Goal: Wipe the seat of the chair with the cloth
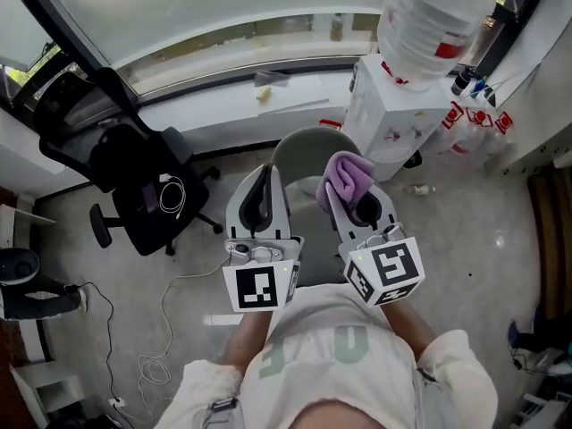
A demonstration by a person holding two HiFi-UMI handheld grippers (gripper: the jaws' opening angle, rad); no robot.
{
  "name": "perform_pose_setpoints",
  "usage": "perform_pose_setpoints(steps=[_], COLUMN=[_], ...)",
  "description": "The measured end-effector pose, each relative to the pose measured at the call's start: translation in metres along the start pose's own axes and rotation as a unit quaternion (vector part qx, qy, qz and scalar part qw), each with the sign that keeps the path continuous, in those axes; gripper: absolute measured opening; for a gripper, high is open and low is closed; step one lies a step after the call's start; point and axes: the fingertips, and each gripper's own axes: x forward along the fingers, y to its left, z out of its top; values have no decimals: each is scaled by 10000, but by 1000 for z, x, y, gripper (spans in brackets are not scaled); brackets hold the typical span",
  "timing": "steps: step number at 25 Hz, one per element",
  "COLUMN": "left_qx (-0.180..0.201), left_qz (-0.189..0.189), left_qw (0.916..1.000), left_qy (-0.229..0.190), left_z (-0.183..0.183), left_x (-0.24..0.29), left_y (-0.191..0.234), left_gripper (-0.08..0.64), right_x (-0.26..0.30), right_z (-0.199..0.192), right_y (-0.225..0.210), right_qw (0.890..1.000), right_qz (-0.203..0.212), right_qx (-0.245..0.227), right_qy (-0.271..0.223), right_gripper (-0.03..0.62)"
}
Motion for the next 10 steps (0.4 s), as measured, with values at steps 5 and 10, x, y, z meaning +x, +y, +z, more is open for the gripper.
perform_pose_setpoints(steps=[5, 10], left_qx=[-41, -37], left_qz=[-48, -117], left_qw=[10000, 9998], left_qy=[-63, -142], left_z=[1, 4], left_x=[6, 8], left_y=[1, -8], left_gripper=[12, 12], right_x=[4, 1], right_z=[12, 17], right_y=[-8, -16], right_qw=[9999, 9994], right_qz=[-83, -217], right_qx=[-65, -187], right_qy=[-101, -196], right_gripper=[87, 87])
